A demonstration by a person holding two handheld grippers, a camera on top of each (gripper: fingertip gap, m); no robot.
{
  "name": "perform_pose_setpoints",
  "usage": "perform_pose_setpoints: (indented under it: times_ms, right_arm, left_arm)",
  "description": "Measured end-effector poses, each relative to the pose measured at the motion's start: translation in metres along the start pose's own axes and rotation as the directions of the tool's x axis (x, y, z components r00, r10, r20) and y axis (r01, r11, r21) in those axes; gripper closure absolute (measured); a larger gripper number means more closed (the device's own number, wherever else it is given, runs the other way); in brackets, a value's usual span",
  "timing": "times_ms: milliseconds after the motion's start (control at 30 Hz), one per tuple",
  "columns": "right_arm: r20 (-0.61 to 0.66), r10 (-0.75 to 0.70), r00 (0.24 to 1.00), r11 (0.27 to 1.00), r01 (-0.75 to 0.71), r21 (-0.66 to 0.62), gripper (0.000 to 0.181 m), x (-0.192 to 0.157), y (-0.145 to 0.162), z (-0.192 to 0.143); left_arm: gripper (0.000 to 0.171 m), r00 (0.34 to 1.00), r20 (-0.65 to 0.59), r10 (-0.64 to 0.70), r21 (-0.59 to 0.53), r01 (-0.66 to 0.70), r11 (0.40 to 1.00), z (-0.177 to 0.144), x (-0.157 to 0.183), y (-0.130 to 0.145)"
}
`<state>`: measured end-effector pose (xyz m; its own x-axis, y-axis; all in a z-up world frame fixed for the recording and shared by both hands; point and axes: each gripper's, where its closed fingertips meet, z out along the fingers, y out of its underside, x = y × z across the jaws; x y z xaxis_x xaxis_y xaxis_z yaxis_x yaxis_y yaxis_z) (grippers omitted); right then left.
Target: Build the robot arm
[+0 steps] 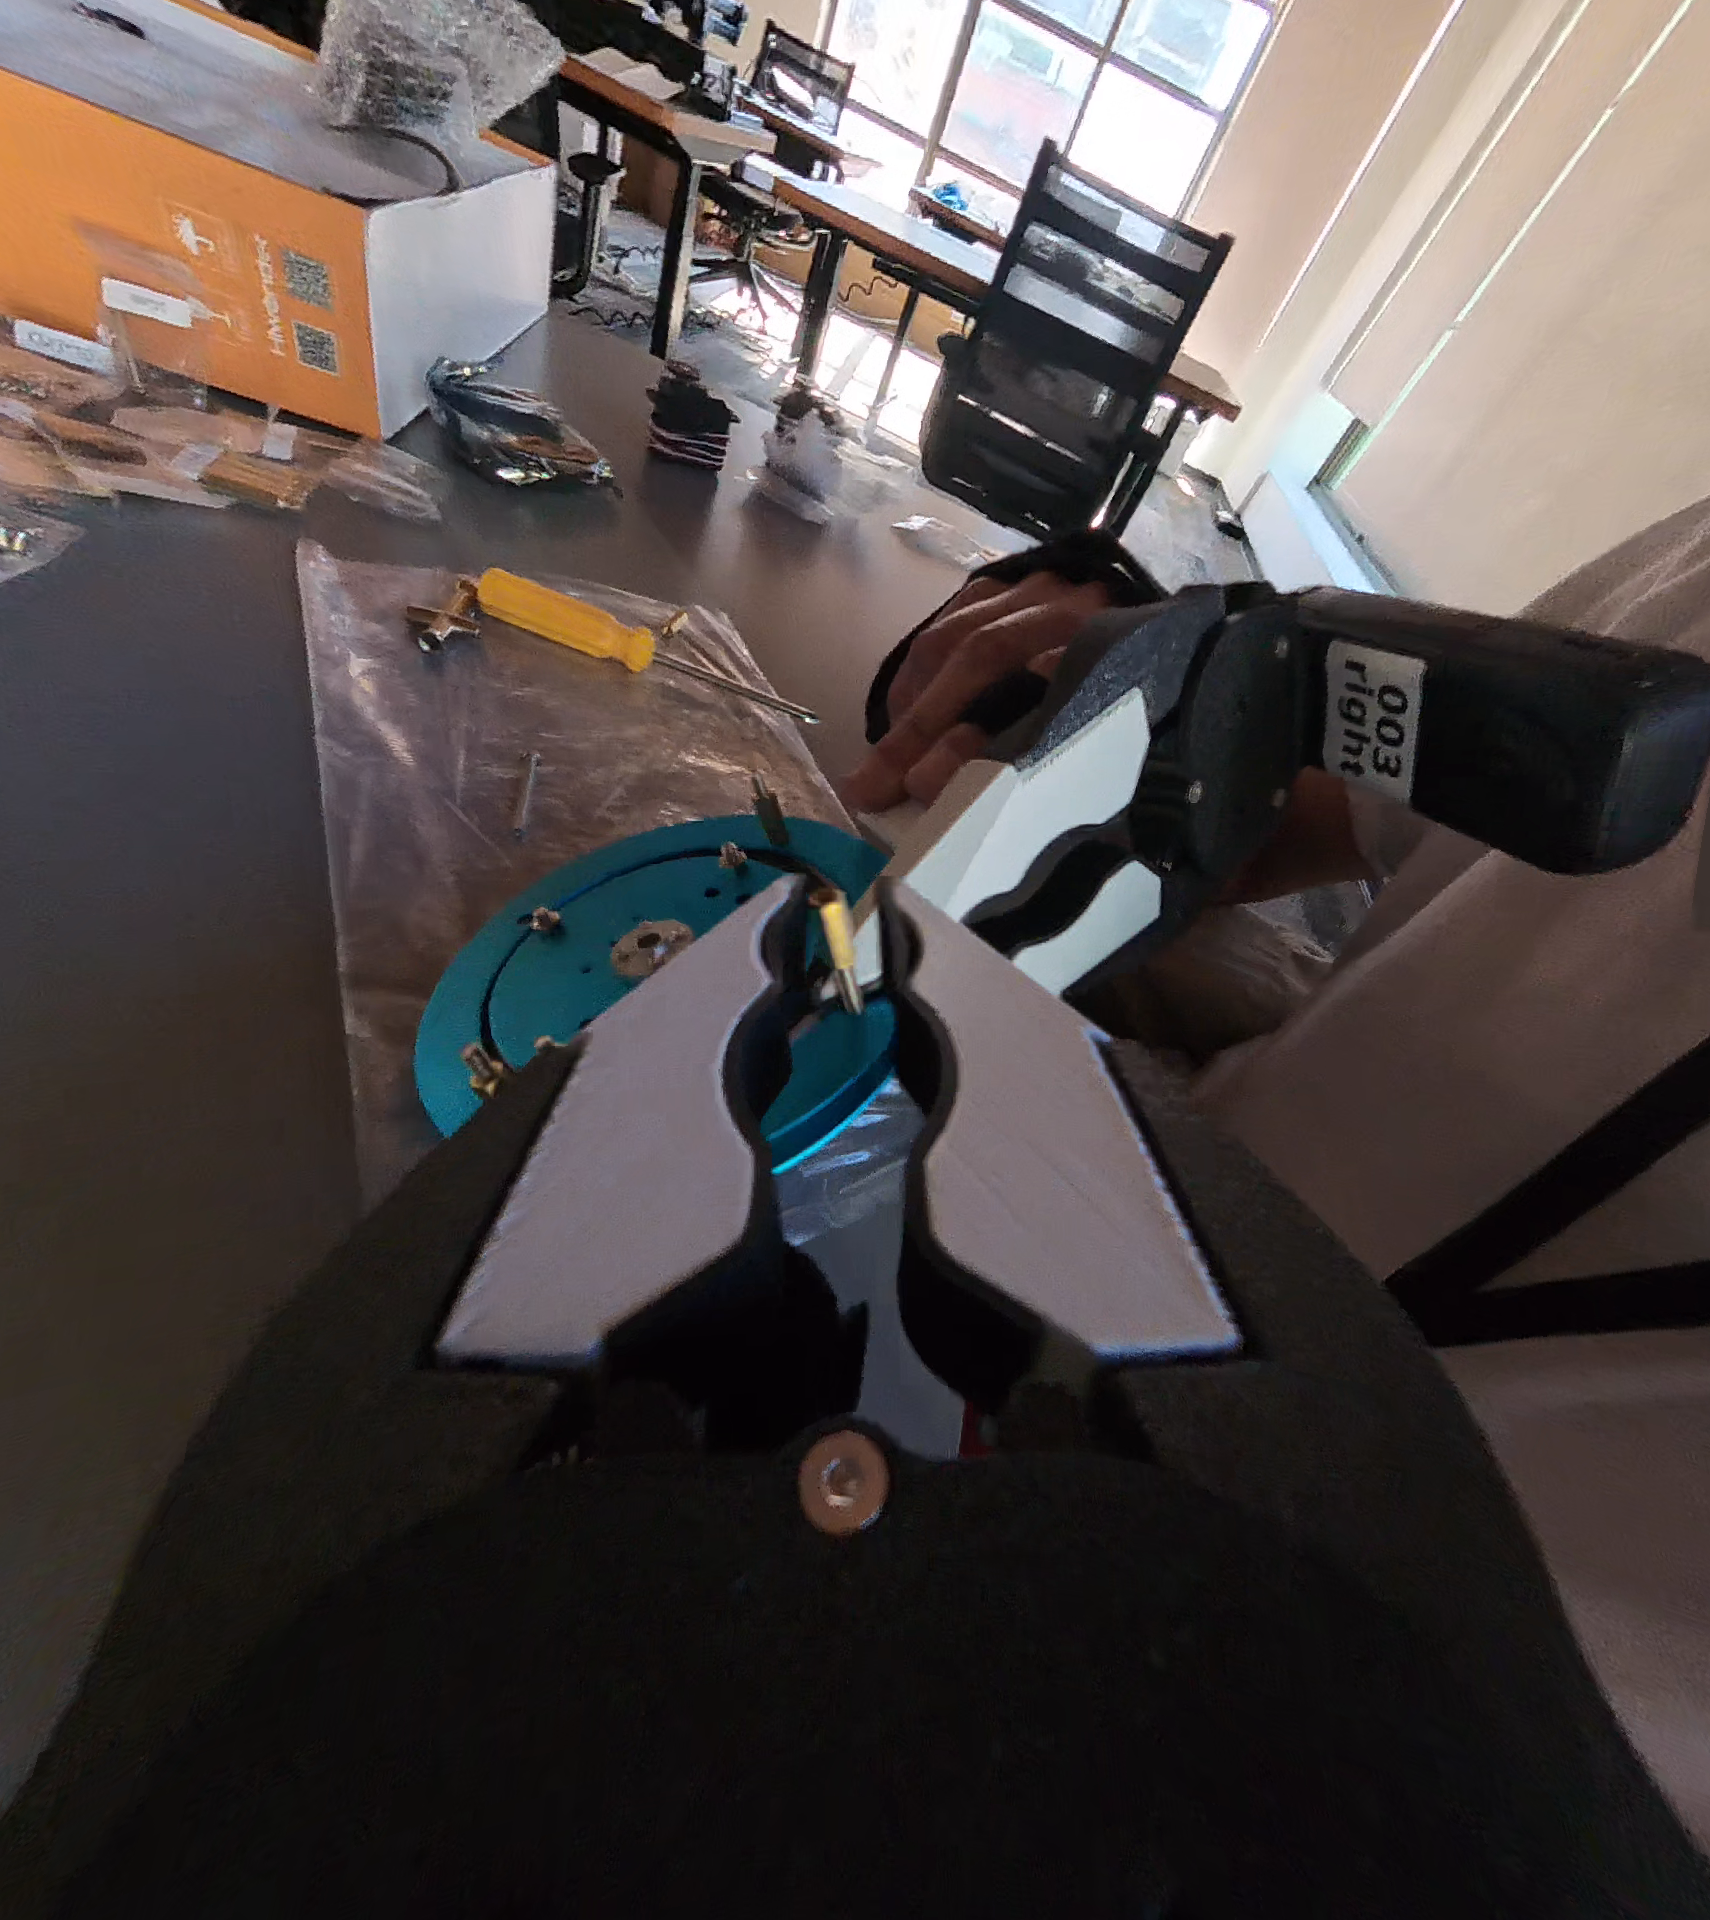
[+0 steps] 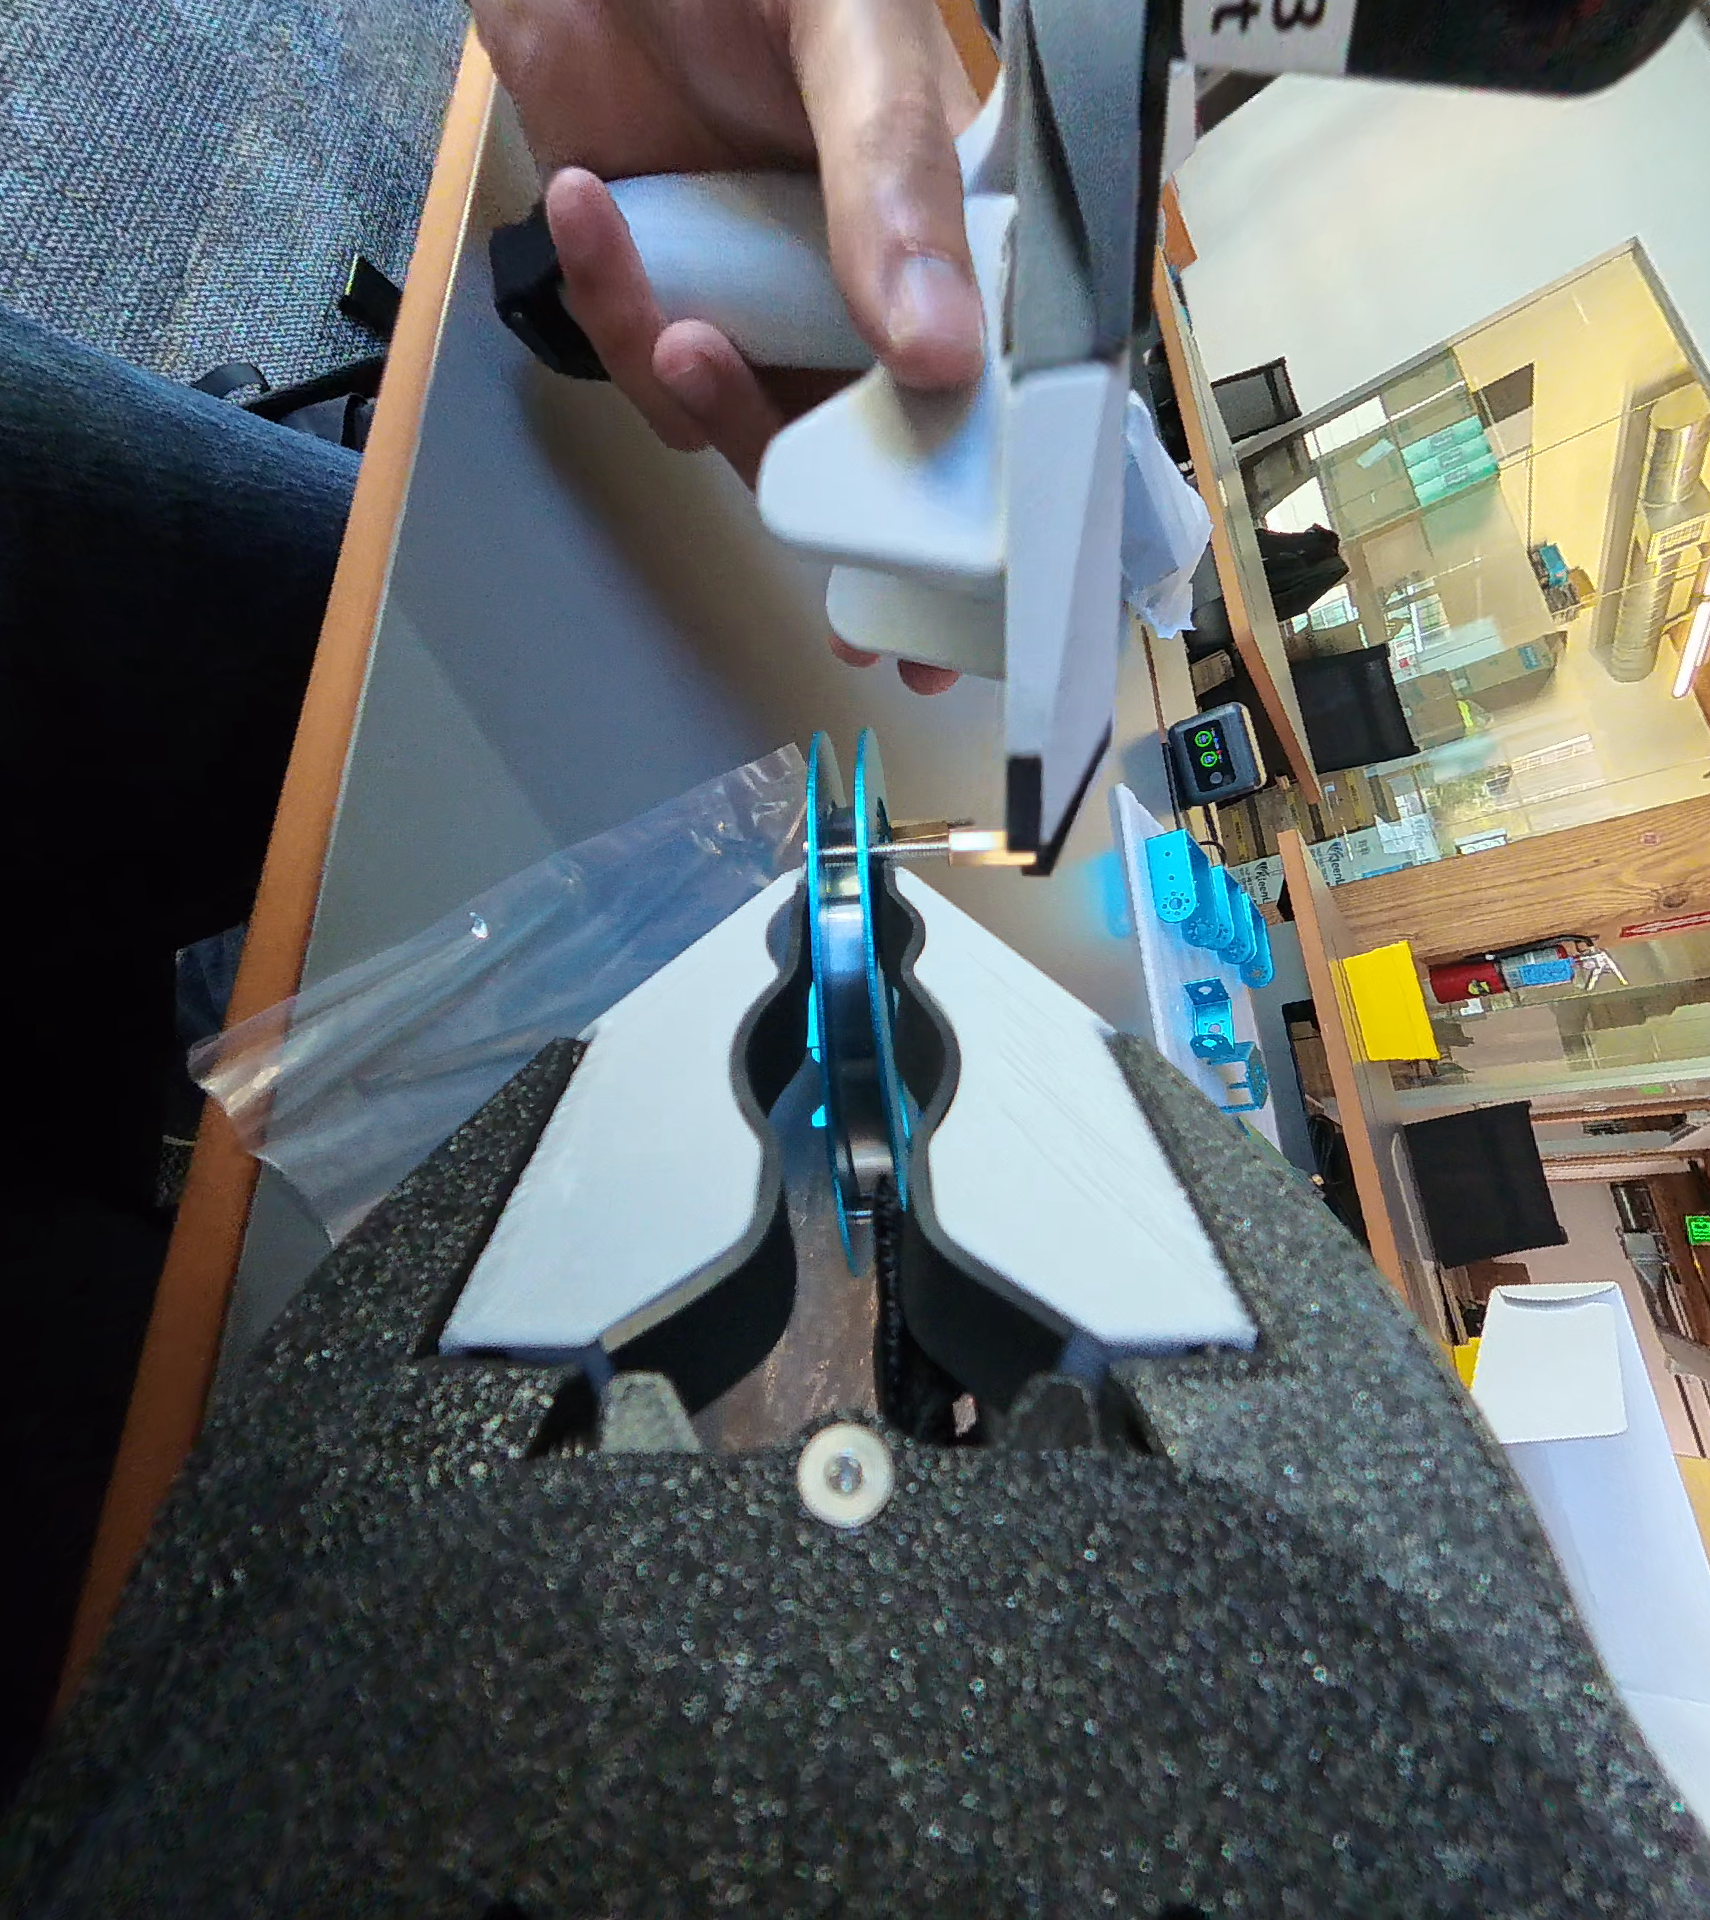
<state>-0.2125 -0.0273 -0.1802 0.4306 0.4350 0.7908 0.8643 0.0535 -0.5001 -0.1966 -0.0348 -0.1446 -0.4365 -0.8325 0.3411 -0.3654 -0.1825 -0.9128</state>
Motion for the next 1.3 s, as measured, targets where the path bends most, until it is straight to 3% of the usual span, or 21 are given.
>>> perform_pose_setpoints:
  times_ms: [133,333,400,433,567,633,733,867,1000,1167,1233,1300]
  right_arm:
    - [-0.003,-0.001,1.000,1.000,0.001,-0.003,0.171,0.000,0.000,0.000]
    - [-0.003,-0.021,1.000,1.000,0.021,-0.007,0.171,-0.003,0.000,0.000]
    - [-0.006,-0.022,1.000,1.000,0.022,-0.009,0.170,-0.003,0.000,0.000]
    - [-0.007,-0.020,1.000,1.000,0.020,-0.010,0.170,-0.003,0.001,0.000]
    - [-0.054,0.053,0.997,0.999,-0.054,-0.008,0.171,0.007,0.001,-0.004]
    - [-0.046,0.150,0.988,0.989,-0.149,0.018,0.171,0.014,0.001,-0.006]
    - [-0.008,0.281,0.960,0.958,-0.280,0.056,0.171,0.026,0.004,-0.010]
    - [0.050,0.416,0.908,0.903,-0.419,0.098,0.172,0.037,0.004,-0.015]
    - [0.099,0.374,0.922,0.918,-0.383,0.098,0.172,0.032,0.001,-0.014]
    - [0.186,0.328,0.926,0.933,-0.349,0.090,0.171,0.031,0.001,-0.016]
    - [0.206,0.333,0.920,0.931,-0.356,0.085,0.171,0.033,0.002,-0.016]
    - [0.216,0.340,0.915,0.927,-0.365,0.084,0.171,0.033,0.001,-0.015]
  left_arm:
    - [0.167,0.999,0.016,-0.038,0.033,0.038,0.999,0.003,-0.002,-0.001]
    - [0.167,0.981,0.194,-0.024,0.077,0.010,0.997,-0.001,-0.002,0.002]
    - [0.158,0.970,0.240,-0.049,0.100,0.026,0.995,-0.008,-0.005,0.002]
    - [0.151,0.958,0.276,-0.074,0.126,0.040,0.991,-0.013,-0.008,0.002]
    - [0.151,0.902,0.349,-0.254,0.319,0.141,0.937,-0.030,-0.006,0.005]
    - [0.151,0.877,0.403,-0.263,0.390,0.096,0.916,-0.035,-0.006,0.008]
    - [0.144,0.798,0.599,-0.065,0.268,-0.123,0.956,-0.039,-0.016,0.017]
    - [0.125,0.747,0.622,0.235,0.091,-0.367,0.926,-0.028,-0.006,0.003]
    - [0.110,0.770,0.505,0.390,0.017,-0.460,0.888,-0.016,-0.002,-0.010]
    - [0.115,0.792,0.284,0.540,-0.173,-0.512,0.842,-0.003,-0.010,0.000]
    - [0.123,0.774,0.241,0.586,-0.229,-0.541,0.809,0.001,-0.014,0.002]
    - [0.145,0.765,0.209,0.609,-0.243,-0.562,0.790,0.005,-0.014,0.000]
